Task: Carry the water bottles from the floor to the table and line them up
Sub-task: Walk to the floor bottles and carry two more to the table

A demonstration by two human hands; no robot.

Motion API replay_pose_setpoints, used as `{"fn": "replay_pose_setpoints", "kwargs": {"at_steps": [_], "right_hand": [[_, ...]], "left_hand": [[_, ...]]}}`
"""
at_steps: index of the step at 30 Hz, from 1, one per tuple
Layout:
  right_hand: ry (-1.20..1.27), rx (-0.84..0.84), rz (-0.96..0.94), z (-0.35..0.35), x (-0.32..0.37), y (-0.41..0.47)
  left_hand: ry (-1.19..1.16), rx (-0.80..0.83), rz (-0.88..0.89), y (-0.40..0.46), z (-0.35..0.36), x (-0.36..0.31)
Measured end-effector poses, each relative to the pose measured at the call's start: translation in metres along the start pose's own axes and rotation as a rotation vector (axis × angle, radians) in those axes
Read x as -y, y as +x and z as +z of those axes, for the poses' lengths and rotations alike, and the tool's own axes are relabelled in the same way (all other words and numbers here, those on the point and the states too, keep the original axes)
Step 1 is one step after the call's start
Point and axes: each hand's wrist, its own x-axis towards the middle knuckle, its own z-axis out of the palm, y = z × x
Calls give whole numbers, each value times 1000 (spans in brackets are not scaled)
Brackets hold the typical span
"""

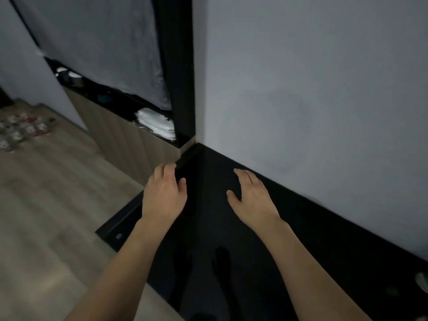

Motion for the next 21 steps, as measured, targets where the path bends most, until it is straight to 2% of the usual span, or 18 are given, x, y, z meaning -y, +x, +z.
{"fn": "replay_pose_setpoints", "kwargs": {"at_steps": [10,21], "right_hand": [[42,99,-199,54,130,62],[94,149,-273,146,321,129]], "left_hand": [[90,-110,-133,27,-78,118],[138,-150,-168,88,-178,305]]}}
